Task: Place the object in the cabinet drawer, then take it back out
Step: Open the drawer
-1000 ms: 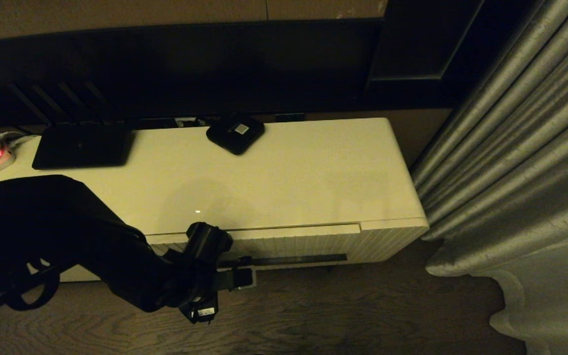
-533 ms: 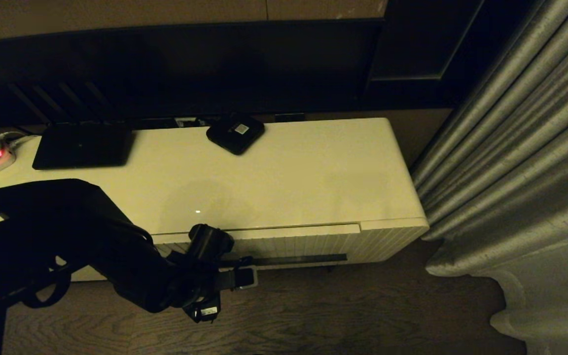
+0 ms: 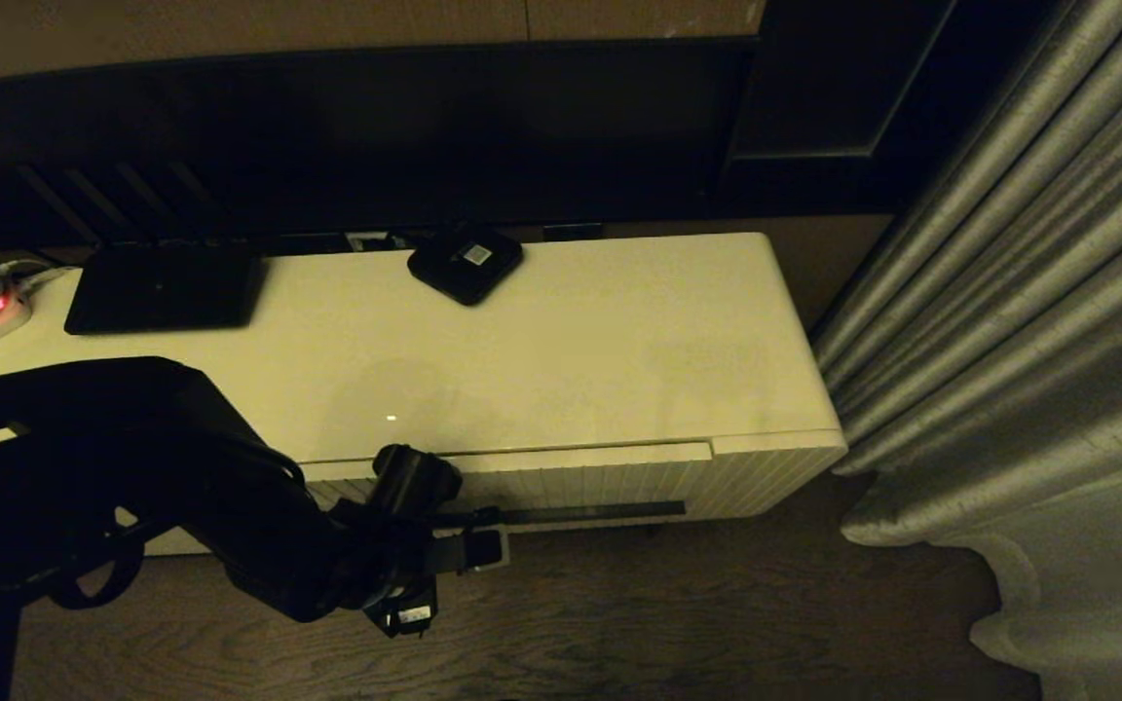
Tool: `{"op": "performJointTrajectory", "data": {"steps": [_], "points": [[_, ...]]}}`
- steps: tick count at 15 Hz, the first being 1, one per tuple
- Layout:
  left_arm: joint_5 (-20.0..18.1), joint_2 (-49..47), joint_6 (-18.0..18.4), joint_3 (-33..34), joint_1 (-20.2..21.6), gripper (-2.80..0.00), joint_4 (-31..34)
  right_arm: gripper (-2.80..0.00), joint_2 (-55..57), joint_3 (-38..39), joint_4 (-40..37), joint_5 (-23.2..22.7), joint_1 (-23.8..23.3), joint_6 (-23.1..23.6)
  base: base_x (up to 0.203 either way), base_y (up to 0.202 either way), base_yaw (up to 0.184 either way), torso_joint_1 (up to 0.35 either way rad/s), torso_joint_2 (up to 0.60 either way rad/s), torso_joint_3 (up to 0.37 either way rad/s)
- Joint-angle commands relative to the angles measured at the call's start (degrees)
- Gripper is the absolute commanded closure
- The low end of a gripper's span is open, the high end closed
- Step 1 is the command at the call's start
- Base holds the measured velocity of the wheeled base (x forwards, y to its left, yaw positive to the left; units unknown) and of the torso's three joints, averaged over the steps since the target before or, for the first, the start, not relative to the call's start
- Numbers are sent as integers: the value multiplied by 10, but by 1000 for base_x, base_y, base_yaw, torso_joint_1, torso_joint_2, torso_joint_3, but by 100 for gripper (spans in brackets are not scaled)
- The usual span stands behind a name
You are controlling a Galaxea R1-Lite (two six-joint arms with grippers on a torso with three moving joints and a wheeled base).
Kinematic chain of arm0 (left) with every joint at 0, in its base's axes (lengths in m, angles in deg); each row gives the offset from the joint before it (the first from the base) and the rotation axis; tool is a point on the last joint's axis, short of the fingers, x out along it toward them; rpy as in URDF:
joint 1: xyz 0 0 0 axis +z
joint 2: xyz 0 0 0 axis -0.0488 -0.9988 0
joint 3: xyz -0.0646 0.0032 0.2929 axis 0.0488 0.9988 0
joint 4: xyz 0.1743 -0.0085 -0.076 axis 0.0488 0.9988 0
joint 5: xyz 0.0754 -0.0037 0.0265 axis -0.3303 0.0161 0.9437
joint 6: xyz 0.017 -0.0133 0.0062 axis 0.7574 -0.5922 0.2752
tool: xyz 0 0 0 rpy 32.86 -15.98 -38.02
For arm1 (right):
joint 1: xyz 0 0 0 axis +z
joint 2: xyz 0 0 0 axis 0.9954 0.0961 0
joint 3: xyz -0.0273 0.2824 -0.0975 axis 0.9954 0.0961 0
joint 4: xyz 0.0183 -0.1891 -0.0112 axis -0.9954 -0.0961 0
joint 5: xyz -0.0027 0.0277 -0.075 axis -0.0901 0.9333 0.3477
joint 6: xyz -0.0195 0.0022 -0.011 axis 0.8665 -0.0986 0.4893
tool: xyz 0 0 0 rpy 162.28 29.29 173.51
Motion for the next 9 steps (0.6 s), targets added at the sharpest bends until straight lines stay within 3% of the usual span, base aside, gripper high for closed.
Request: {"op": "performJointTrajectory", "data": {"steps": [1, 9], "points": [[-4, 6, 4, 13, -1, -280, 1, 0, 0, 0, 0, 0, 0, 0, 0, 0, 0, 0, 0, 0], [-7, 21, 4, 57, -5, -280, 0, 0, 0, 0, 0, 0, 0, 0, 0, 0, 0, 0, 0, 0]]}}
